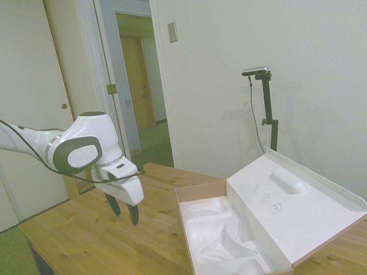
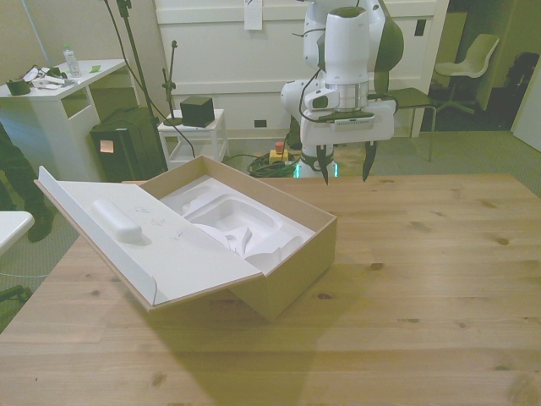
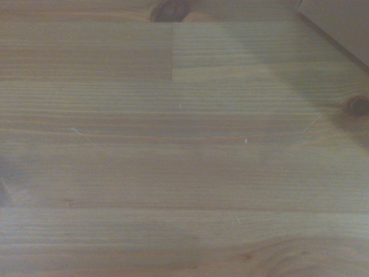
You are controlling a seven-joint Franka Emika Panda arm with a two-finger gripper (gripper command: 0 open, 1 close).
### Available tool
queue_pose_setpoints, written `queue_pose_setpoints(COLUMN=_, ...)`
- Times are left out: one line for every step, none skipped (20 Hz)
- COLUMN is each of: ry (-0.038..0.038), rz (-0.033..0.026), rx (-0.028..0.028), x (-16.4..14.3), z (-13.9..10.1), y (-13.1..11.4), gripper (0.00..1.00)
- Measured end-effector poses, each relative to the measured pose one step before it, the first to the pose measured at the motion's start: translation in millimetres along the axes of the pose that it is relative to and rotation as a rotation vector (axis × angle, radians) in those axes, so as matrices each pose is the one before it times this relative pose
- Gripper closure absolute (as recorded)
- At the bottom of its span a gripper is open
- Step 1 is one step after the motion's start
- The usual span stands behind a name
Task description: Close the box
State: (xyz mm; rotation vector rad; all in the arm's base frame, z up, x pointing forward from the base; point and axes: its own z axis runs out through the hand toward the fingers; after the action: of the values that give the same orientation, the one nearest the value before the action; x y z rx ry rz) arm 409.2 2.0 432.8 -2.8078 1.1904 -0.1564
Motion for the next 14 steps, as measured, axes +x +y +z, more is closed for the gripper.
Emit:
queue_pose_setpoints(ry=-0.00083, rz=0.00269, rx=-0.00065, x=0.14, z=0.45, y=-0.09, gripper=0.00)
queue_pose_setpoints(ry=0.00041, rz=0.01034, rx=0.00044, x=0.07, z=-0.20, y=-0.10, gripper=0.00)
queue_pose_setpoints(ry=0.00362, rz=0.01158, rx=0.00596, x=0.65, z=-1.91, y=-0.68, gripper=0.00)
queue_pose_setpoints(ry=0.00887, rz=0.01377, rx=0.01240, x=1.80, z=-4.98, y=-0.97, gripper=0.00)
queue_pose_setpoints(ry=0.01022, rz=0.01690, rx=0.01766, x=3.11, z=-8.24, y=-0.74, gripper=0.00)
queue_pose_setpoints(ry=0.01054, rz=0.01437, rx=0.02122, x=4.19, z=-9.87, y=0.07, gripper=0.00)
queue_pose_setpoints(ry=0.00926, rz=0.01621, rx=0.02337, x=5.33, z=-10.22, y=1.66, gripper=0.00)
queue_pose_setpoints(ry=0.01096, rz=0.01673, rx=0.02182, x=6.93, z=-10.38, y=2.01, gripper=0.00)
queue_pose_setpoints(ry=0.01243, rz=0.01642, rx=0.02014, x=7.60, z=-10.26, y=1.95, gripper=0.00)
queue_pose_setpoints(ry=0.01361, rz=0.02113, rx=0.02326, x=10.39, z=-11.46, y=1.72, gripper=0.00)
queue_pose_setpoints(ry=0.01684, rz=0.02301, rx=0.02485, x=12.22, z=-12.86, y=1.09, gripper=0.00)
queue_pose_setpoints(ry=0.02167, rz=0.02911, rx=0.03082, x=15.66, z=-16.41, y=0.72, gripper=0.00)
queue_pose_setpoints(ry=0.02239, rz=0.03107, rx=0.03143, x=17.08, z=-16.90, y=0.28, gripper=0.00)
queue_pose_setpoints(ry=0.02306, rz=0.03025, rx=0.02987, x=17.64, z=-17.03, y=0.06, gripper=0.00)
